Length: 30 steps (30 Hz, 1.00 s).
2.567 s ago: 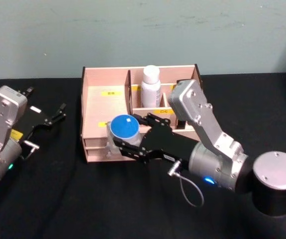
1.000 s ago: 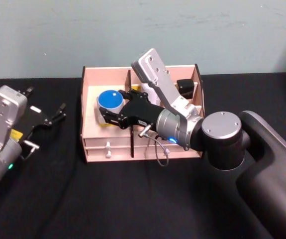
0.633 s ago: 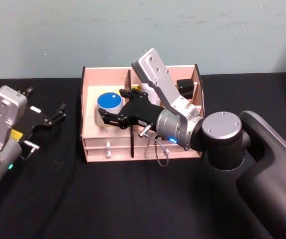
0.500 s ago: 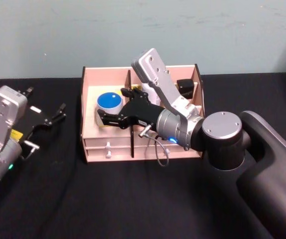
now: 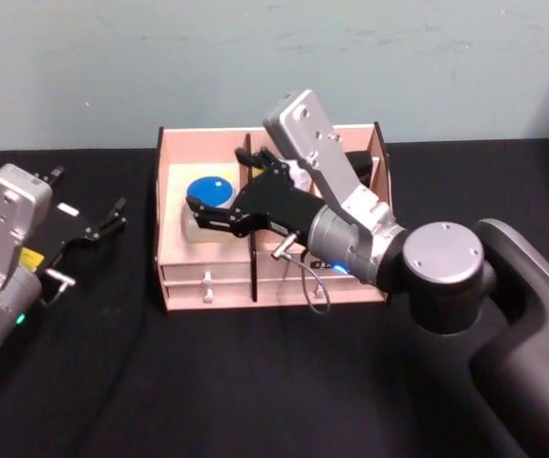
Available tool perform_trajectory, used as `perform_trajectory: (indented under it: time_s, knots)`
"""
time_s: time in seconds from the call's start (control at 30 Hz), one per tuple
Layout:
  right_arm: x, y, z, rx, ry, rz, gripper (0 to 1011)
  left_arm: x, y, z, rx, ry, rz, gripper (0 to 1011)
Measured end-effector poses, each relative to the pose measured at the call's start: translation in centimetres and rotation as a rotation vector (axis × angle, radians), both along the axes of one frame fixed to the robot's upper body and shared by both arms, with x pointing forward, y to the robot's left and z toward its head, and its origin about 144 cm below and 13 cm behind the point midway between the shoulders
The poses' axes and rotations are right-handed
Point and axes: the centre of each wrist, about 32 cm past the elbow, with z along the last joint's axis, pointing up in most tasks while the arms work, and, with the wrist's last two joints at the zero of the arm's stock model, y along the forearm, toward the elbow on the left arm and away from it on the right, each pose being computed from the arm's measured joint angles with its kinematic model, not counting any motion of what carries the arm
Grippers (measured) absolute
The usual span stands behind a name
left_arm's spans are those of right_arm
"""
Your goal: Pick up the facial cleanser and watermelon frost from the table and place them into the tiered storage box.
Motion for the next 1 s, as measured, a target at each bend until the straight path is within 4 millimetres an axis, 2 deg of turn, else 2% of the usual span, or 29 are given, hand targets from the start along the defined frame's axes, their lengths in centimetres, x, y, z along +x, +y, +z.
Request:
perform_trajectory:
  time_s: [0.33, 0.67, 0.87, 1.0]
  knots:
    - [-3.2, -2.0, 1.1, 0.048, -0.135, -0.045, 1002, 0.0, 0.0, 0.0, 0.000, 0.000, 0.000, 1001]
    - [-6.1, -6.0, 1.6, 0.098, -0.252, -0.233, 1003, 0.0, 0.0, 0.0, 0.000, 0.000, 0.000, 1001]
    - [-6.7, -8.2, 0.8, 0.112, -0.251, -0.351, 1002, 0.0, 0.0, 0.0, 0.000, 0.000, 0.000, 1001]
    - [-7.0, -9.6, -0.6, 0.108, -0.231, -0.454, 1003, 0.0, 0.0, 0.0, 0.000, 0.000, 0.000, 1001]
